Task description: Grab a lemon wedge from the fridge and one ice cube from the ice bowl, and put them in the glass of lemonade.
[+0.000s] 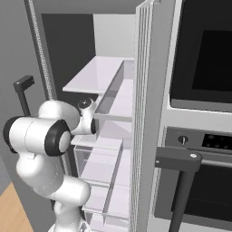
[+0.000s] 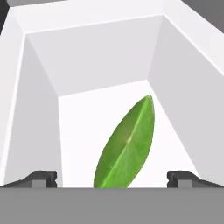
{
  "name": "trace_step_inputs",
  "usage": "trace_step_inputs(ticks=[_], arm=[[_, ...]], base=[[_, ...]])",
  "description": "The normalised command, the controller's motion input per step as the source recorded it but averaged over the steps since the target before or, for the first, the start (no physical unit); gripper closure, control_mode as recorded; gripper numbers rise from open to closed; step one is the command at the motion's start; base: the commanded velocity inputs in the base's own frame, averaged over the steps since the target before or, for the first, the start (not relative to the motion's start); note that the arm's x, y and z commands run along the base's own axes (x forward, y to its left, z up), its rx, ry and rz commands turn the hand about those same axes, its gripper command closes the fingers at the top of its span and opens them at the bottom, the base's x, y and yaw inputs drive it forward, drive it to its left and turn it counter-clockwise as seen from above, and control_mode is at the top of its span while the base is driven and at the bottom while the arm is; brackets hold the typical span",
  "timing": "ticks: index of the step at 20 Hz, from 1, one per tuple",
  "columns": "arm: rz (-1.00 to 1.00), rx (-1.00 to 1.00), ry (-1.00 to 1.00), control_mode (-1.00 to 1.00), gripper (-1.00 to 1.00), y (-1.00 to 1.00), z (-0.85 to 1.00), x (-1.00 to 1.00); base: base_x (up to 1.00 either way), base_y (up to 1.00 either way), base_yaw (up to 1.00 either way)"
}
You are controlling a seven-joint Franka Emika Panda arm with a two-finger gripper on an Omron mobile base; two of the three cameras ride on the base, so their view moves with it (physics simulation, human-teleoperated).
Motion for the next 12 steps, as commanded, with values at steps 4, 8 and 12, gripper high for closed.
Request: trace_step_inputs(ticks=[4,8,12], arm=[[0.00,0.00,0.00,-1.00,-1.00,-0.12,0.00,0.26],[-0.01,0.01,0.00,-1.00,-1.00,-0.25,-0.43,0.01],[-0.02,0.00,0.00,-1.00,-1.00,-0.20,-0.50,0.00]], base=[[0.00,0.00,0.00],[0.00,0.00,0.00],[0.00,0.00,0.00]])
